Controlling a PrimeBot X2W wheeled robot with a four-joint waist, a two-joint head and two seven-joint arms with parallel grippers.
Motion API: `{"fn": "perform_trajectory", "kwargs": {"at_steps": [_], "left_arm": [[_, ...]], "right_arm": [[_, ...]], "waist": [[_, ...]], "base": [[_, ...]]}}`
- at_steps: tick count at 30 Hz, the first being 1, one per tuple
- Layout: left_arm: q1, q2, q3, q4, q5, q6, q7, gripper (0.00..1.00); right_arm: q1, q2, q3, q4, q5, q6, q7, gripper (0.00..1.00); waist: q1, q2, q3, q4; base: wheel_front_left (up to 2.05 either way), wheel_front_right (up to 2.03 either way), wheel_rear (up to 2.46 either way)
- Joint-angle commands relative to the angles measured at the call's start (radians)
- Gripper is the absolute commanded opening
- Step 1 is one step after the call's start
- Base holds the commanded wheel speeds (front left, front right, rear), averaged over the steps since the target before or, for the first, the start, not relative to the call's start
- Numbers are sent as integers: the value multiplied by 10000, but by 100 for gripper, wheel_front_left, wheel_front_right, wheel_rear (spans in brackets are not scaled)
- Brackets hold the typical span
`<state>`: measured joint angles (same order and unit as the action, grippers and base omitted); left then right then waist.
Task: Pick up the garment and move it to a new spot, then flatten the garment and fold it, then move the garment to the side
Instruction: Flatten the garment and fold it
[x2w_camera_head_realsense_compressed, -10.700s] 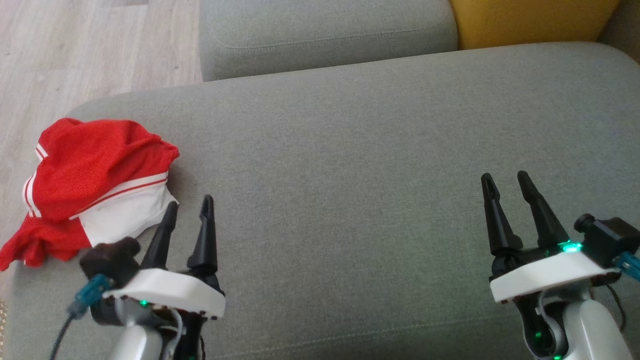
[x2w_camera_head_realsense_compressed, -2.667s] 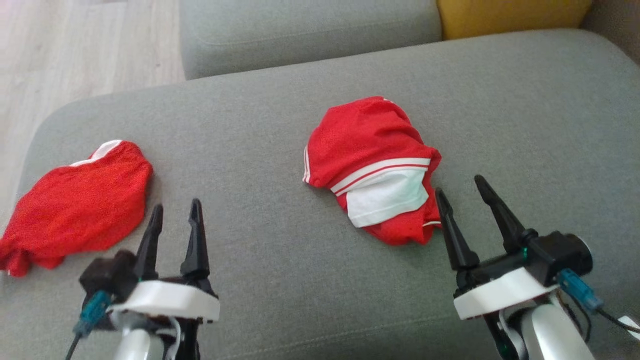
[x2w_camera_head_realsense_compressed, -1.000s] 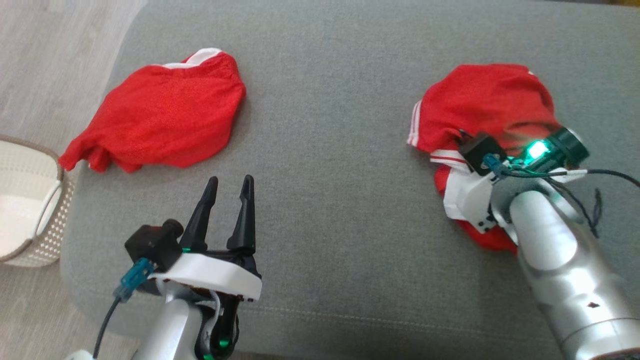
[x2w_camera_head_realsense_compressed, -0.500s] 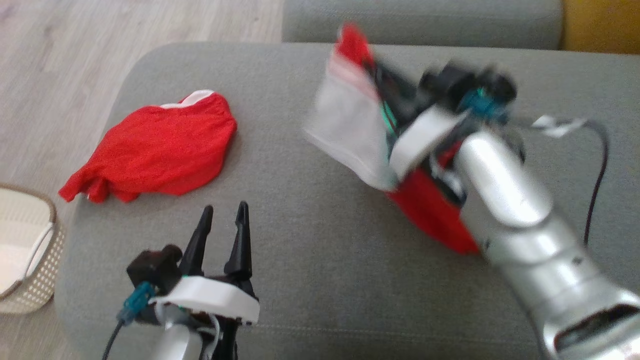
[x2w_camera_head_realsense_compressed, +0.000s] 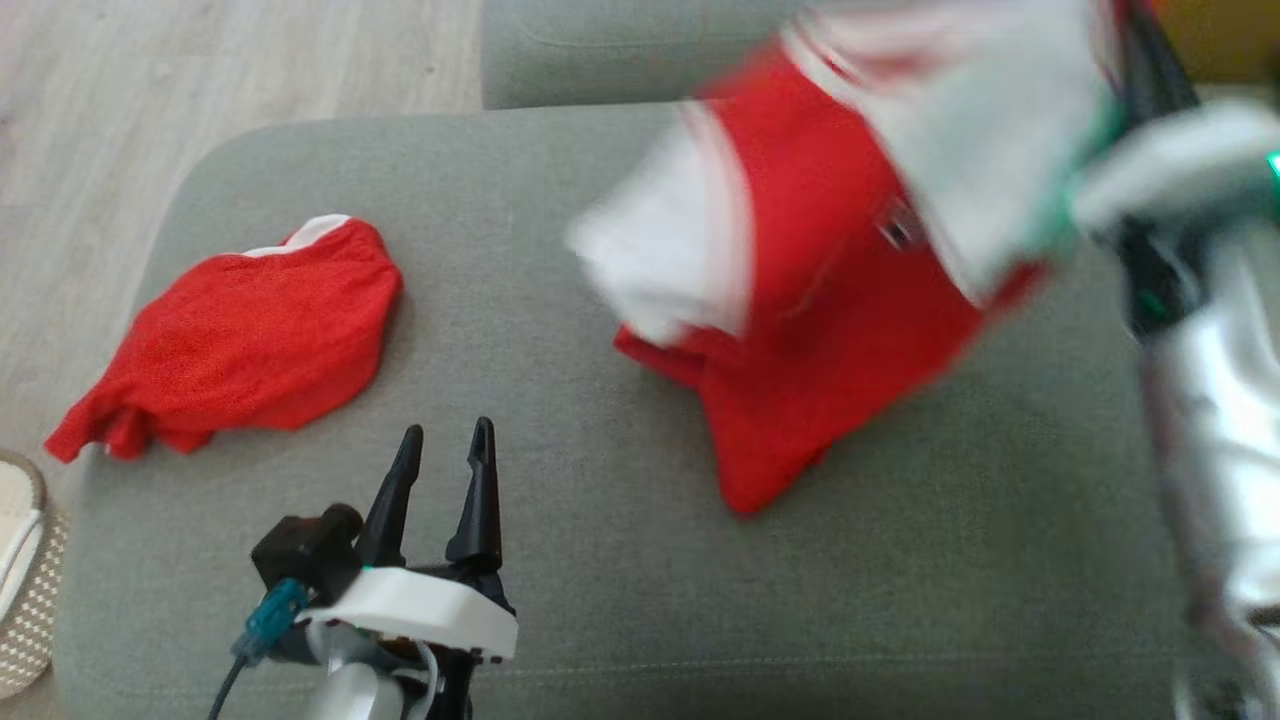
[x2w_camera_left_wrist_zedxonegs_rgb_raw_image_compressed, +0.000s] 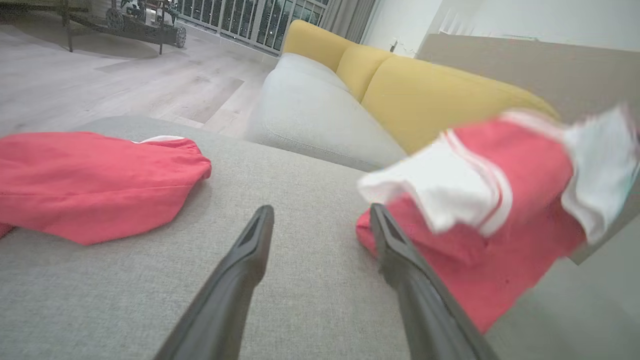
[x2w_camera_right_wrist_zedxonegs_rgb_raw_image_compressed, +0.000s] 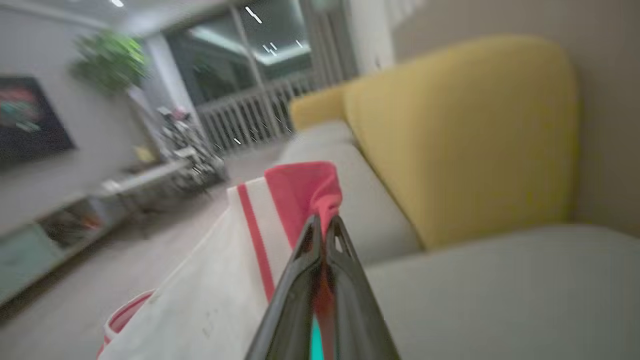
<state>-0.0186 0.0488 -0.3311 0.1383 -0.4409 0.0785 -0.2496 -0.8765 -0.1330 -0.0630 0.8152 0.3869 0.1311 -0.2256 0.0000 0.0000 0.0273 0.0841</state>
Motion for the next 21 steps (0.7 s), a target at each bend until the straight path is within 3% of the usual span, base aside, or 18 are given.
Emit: {"fn": "perform_trajectory", "kwargs": {"at_steps": [1,5,6,7,8,9,13,16,19,21], "left_arm": [[-323,14,359,-350,87,-8,-122,100],[-426,14,290,-323,139,-82,-122,100],[-464,14,304,-318,150,-96,-122,100],[-475,14,314,-316,154,-95,-122,100],[-483,14,324,-309,160,-99,-122,100],[-496,14,328,-295,166,-112,-122,100],[-528,14,353,-248,167,-128,-122,100],[-519,14,385,-256,167,-112,-122,100],[-497,14,418,-284,168,-94,-122,100],[-479,14,430,-327,158,-82,-122,100]], "right_arm": [[230,-207,-364,195,-333,-4,155,0],[773,-1031,-2478,1736,-1951,-4,474,0],[905,-1140,-3507,2092,-2628,-4,510,0],[965,-1158,-3952,2158,-2996,-4,503,29],[1043,-1170,-4343,2115,-3478,-4,447,86],[1112,-1098,-4736,2064,-3923,-4,503,100],[1159,-159,-5434,1180,-5264,-4,503,100],[1180,469,-5414,364,-5612,-4,512,100],[1305,741,-4796,-441,-5525,-4,465,100],[1496,804,-3782,-959,-5086,-4,344,100]], "waist": [[0,0,130,-127],[0,0,332,-285],[0,0,404,-383],[0,0,429,-436],[0,0,455,-497],[0,0,470,-549],[0,0,398,-803],[0,0,258,-1007],[0,0,107,-1198],[0,0,-9,-1308]], "base": [[0,0,0],[0,0,0],[0,0,0],[0,0,0],[0,0,0],[0,0,0],[0,0,0],[0,0,0],[0,0,0],[0,0,0]]}}
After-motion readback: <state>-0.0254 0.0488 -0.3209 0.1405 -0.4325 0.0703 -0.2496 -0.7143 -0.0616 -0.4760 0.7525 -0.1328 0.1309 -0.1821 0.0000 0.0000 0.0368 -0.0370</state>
